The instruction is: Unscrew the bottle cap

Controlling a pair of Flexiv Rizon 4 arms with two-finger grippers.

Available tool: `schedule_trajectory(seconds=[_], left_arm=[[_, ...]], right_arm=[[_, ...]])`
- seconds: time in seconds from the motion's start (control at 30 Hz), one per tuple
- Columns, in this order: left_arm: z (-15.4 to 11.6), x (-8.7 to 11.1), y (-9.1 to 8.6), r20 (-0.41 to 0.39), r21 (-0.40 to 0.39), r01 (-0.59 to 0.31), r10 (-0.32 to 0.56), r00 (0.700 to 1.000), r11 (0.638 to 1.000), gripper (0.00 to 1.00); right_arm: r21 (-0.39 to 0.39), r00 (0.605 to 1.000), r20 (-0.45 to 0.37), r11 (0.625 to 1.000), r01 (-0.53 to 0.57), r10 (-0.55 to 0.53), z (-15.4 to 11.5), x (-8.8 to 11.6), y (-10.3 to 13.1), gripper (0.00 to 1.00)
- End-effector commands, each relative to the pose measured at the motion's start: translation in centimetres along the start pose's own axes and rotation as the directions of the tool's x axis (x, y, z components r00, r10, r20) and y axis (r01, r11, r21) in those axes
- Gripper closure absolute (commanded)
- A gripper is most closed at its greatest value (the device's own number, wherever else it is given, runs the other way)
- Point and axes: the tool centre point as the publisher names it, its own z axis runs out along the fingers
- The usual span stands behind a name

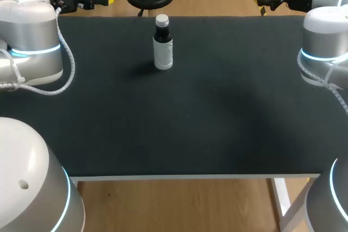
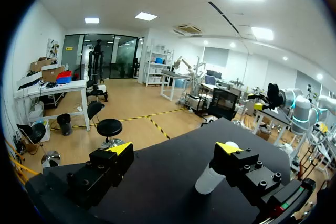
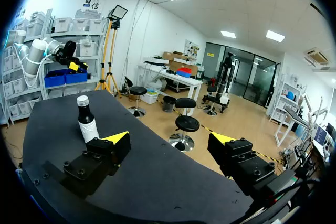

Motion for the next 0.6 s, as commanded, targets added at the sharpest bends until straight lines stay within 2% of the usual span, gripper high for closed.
schedule_trajectory(seconds=[0.03, 0.37, 0.47, 0.53, 0.6], left_arm=[[0.0, 0.0, 0.0, -0.001, -0.001, 0.000, 0.000, 1.000, 1.000, 0.00], [0.0, 0.0, 0.0, -0.001, -0.001, 0.000, 0.000, 1.000, 1.000, 0.00], [0.2, 0.6, -0.1, -0.077, 0.033, -0.091, 0.094, 0.993, 0.995, 0.00], [0.5, 0.9, 0.0, -0.088, 0.007, -0.147, 0.147, 0.985, 0.989, 0.00], [0.6, 1.0, 0.2, -0.120, 0.011, -0.165, 0.165, 0.979, 0.986, 0.00]], right_arm=[[0.002, 1.000, -0.001, 1.000, 0.000, 0.000, 0.1, 0.0, 0.0, 0.00], [0.002, 1.000, -0.001, 1.000, 0.000, 0.000, 0.1, 0.0, 0.0, 0.00], [0.002, 1.000, -0.001, 1.000, 0.000, 0.000, 0.1, 0.0, 0.0, 0.00], [0.002, 1.000, -0.001, 1.000, 0.000, 0.000, 0.1, 0.0, 0.0, 0.00], [0.002, 1.000, -0.001, 1.000, 0.000, 0.000, 0.1, 0.0, 0.0, 0.00]])
